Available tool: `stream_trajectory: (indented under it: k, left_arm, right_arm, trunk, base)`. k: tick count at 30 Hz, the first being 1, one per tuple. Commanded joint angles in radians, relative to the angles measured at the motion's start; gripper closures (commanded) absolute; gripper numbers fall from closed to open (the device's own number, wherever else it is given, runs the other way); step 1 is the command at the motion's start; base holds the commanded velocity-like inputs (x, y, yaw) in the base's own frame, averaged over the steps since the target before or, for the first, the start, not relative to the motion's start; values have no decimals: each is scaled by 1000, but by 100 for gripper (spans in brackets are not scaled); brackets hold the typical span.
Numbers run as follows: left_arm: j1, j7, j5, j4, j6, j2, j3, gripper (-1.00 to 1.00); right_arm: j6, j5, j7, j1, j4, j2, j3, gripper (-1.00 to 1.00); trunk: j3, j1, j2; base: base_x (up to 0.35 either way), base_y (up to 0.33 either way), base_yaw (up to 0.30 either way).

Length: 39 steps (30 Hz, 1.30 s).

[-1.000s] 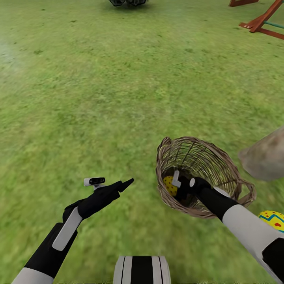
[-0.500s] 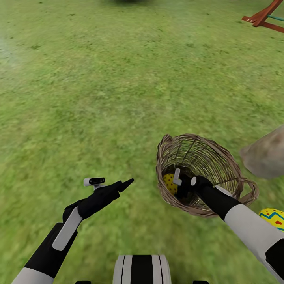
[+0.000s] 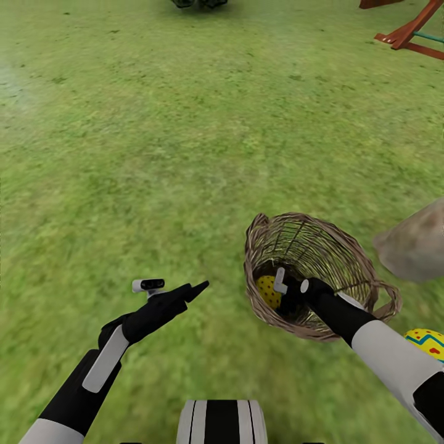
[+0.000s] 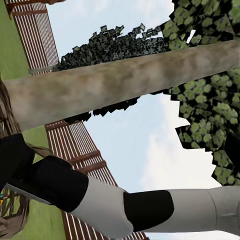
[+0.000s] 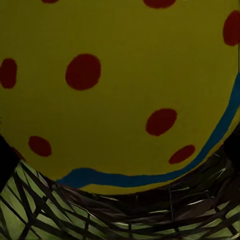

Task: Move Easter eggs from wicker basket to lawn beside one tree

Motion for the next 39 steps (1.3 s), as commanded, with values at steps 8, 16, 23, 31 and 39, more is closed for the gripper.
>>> stream_trajectory:
  k: [8,16,23,31,39]
  left_arm:
    - [-1,1,11,0,9,1,-2,-100]
    - [-1,-2,15,3,9,1,-2,-100]
    - [-1,-5,15,4,7,2,-2,-100]
    - [-1,0,11,3,10,1,-2,-100]
    - [-1,2,7,3,12,2,0,-100]
  right_arm:
    - [7,5,6,1,-6,-1,3,100]
    - [7,5,7,1,-6,-1,4,100]
    - [7,4,6,1,-6,-5,3,100]
    - [12,4,5,1,-12,-24,0,100]
    - [18,4,6,-3,-15,-58,0,100]
  trunk:
    - [15,-2,1]
    - [15,-2,1]
    - [15,-2,1]
    - [42,-5,2]
    - [73,-8,4]
  base:
    - [0,0,0]
    - [-49,0,0]
    - [-137,0,0]
    - [0,0,0]
    - [0,0,0]
